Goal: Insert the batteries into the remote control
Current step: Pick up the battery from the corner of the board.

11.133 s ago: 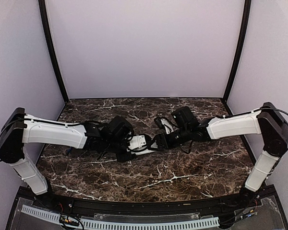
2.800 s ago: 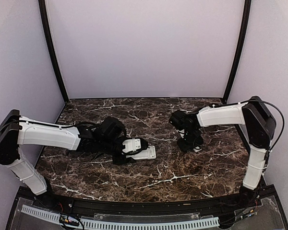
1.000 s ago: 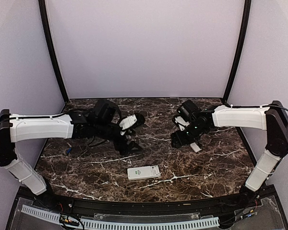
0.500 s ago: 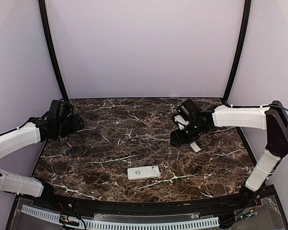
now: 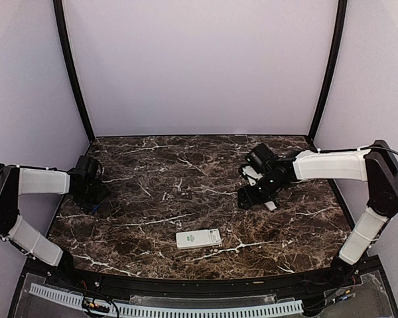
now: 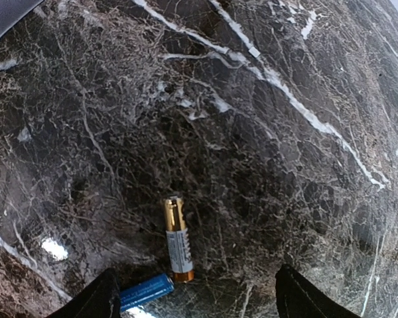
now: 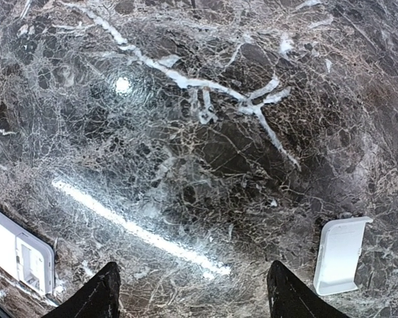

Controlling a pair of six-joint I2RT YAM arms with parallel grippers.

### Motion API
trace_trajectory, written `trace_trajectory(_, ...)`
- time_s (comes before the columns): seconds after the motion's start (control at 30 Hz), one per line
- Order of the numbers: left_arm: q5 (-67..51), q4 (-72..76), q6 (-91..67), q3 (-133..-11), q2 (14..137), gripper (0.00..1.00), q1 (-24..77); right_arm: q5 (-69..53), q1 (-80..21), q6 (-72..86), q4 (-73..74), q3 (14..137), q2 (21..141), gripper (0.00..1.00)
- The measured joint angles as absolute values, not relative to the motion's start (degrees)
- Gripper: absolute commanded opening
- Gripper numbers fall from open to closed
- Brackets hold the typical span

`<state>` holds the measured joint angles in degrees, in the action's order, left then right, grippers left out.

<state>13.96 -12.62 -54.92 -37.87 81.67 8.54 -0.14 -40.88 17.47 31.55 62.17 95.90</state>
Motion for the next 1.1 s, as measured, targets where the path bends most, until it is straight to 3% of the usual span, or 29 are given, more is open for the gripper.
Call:
trace_trajectory(0.07,14.02,-12.10,-54.98,-37.91,83.09,0.72,8.12,-0.27,-40.88,17.47,31.42,61.95,95.83,0.73)
trace_trajectory(0.27,14.50,-11.22,-55.09,-38.59,84.86,0.73,6.90,-0.71,-40.88,17.47,31.11,61.56,95.24,0.72)
trace_trajectory(0.63,15.53,-11.90,-52.62,-41.17,87.77,0.63,6.00,-1.56,-40.88,17.43,30.24,61.54,95.22,0.73)
trace_trajectory(1.1,15.68,-15.49,-51.11,-44.16,90.39,0.35,5.98,-1.52,-40.88,16.34,30.02,60.51,93.73,0.73)
